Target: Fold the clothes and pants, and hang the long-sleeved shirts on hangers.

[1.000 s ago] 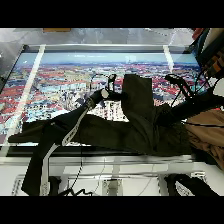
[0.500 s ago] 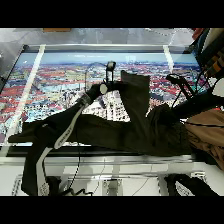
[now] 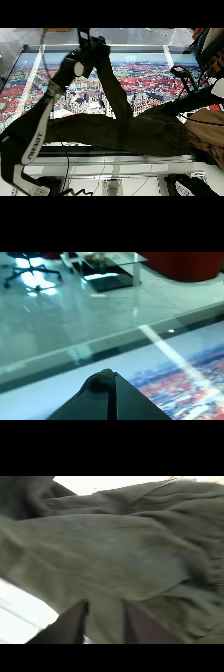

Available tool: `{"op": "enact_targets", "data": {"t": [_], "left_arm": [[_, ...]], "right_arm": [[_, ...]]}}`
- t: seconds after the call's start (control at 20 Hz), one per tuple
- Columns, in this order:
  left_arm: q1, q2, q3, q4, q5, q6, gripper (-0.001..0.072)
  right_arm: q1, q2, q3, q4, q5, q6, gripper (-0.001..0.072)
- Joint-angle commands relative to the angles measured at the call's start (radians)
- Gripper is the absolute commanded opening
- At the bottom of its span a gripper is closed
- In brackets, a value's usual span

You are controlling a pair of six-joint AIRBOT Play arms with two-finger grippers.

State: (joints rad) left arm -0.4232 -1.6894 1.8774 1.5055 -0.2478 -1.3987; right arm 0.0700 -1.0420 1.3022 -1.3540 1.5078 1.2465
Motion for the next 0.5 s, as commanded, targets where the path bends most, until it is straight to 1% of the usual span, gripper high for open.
{"op": "enact_targets", "data": {"t": [0.0,0.05,0.1,0.2,0.25,0.45], "left_arm": [[0.043,0.108,0.001,0.186,-0.274,0.000,0.0026],[0.061,0.134,0.000,0.228,-0.393,0.000,0.0025],[0.080,0.158,0.001,0.267,-0.496,0.000,0.0025],[0.125,0.201,0.001,0.332,-0.661,0.002,0.0025],[0.151,0.219,0.001,0.346,-0.725,0.023,0.0025],[0.227,0.249,0.001,0.346,-0.862,0.179,0.0024]], "right_arm": [[-0.001,0.000,0.000,-0.155,-0.108,0.000,0.0159],[-0.001,0.000,0.000,-0.192,-0.138,-0.002,0.0113],[-0.001,0.000,0.000,-0.219,-0.164,-0.005,0.0027],[-0.011,0.000,0.000,-0.241,-0.220,-0.006,0.0024],[-0.025,0.000,0.000,-0.241,-0.247,-0.006,0.0023],[-0.122,-0.025,-0.001,-0.241,-0.359,-0.002,0.0022]]}}
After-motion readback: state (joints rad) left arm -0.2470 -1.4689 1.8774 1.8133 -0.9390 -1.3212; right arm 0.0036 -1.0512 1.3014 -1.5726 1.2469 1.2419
